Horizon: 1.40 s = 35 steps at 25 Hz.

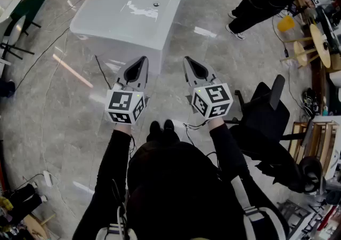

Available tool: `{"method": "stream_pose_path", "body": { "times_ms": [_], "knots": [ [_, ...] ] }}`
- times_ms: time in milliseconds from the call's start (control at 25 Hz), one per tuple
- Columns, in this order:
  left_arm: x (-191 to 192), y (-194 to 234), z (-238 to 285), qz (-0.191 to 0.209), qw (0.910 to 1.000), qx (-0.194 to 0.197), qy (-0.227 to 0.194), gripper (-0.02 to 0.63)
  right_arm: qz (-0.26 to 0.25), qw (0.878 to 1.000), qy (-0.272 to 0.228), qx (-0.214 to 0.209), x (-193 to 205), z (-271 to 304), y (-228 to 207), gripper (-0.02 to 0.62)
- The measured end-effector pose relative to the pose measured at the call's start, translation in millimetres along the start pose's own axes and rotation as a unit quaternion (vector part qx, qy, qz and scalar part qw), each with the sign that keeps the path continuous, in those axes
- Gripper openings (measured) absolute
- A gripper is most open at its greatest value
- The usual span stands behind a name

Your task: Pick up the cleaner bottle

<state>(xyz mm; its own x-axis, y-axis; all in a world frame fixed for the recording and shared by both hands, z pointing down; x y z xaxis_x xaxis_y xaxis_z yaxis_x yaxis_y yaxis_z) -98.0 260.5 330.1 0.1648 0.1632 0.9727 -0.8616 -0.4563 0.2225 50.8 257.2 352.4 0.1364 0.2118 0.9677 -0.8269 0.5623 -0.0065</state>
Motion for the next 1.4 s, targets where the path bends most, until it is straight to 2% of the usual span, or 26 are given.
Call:
{"method": "stream_pose_path", "body": {
  "times_ms": [640, 1400],
  "knots": [
    [7.5, 11.5, 12.6, -0.021, 0.9996, -0.015, 0.014, 0.008, 0.002, 1.000, 0.008, 0.006, 4.5, 6.2, -16.5, 0.002],
    [-3.8, -1.9, 65.8, -0.016, 0.9991, -0.036, 0.014, 0.008, -0.011, 1.000, -0.007, 0.025, -14.0, 6.5, -75.5, 0.002]
  ]
}}
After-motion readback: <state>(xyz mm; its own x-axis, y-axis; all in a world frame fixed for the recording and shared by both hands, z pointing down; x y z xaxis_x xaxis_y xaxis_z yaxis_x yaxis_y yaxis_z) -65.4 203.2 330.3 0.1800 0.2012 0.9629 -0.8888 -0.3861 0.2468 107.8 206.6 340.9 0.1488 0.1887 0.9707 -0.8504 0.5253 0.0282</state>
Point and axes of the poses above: the fingertips, and each gripper's own axes: z forward along the fingers, y to its left, x out of its underside, the point moved 2 cm from there along -z, backward along the fingers, and after that the axes turned 5 degrees about -z, right-handed, at the moved point
